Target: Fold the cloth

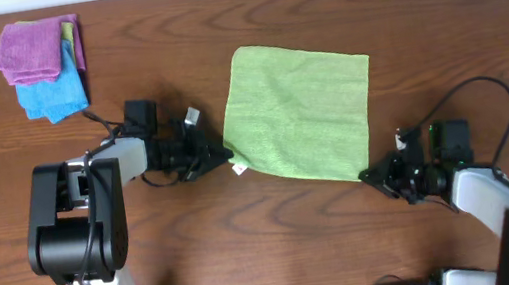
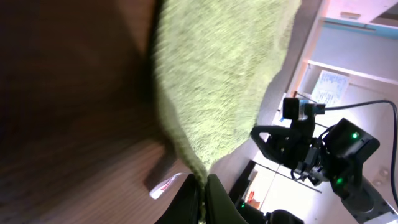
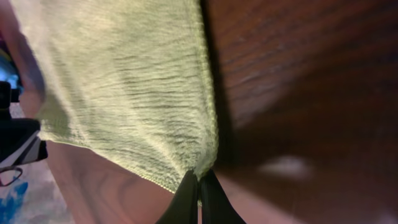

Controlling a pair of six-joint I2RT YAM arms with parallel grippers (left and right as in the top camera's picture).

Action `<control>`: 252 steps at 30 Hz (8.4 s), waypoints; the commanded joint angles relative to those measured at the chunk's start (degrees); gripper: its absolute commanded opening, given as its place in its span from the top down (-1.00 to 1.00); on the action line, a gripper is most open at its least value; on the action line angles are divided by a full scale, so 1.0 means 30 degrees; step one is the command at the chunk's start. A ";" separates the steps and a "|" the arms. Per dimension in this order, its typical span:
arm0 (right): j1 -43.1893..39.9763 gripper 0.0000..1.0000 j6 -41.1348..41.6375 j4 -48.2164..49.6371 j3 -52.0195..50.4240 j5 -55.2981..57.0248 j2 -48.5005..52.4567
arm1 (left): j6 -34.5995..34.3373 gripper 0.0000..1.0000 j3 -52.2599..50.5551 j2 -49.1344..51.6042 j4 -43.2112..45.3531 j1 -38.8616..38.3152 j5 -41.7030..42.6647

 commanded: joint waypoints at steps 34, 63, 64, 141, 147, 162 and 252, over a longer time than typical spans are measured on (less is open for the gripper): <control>0.3133 0.97 -0.1683 -0.8765 0.8816 1.0644 -0.3024 | 0.3075 0.89 0.5056 -0.4408 -0.0444 -0.4539 -1.1234; 0.3198 0.96 -0.1107 -0.3359 1.4367 1.0513 0.6222 | 0.2769 0.89 1.0972 0.3891 0.5289 -0.3155 -1.1504; 0.3198 0.96 -0.1107 -0.3351 1.4447 1.0659 0.6222 | 0.2441 0.89 1.1016 0.4095 0.5472 -0.3155 -1.1475; 0.3417 0.21 -0.2557 -1.0608 1.8972 1.4855 0.5348 | 0.7016 0.11 1.6925 0.3774 -0.6076 -0.2951 -0.8735; 0.3730 0.97 -0.2550 -1.0484 1.9555 1.5081 0.4320 | 0.7482 0.89 1.8972 0.3628 -0.6615 -0.4000 -1.3274; 0.4160 0.97 -0.2346 -1.0914 1.9402 1.5380 0.7191 | 0.6630 0.88 1.7741 0.7446 -0.5923 -0.5217 -1.5431; -0.3388 -0.86 -0.9267 -1.2786 1.9008 -0.0976 1.0550 | 0.7373 0.88 1.6815 0.8393 -0.7796 -0.6790 -1.7136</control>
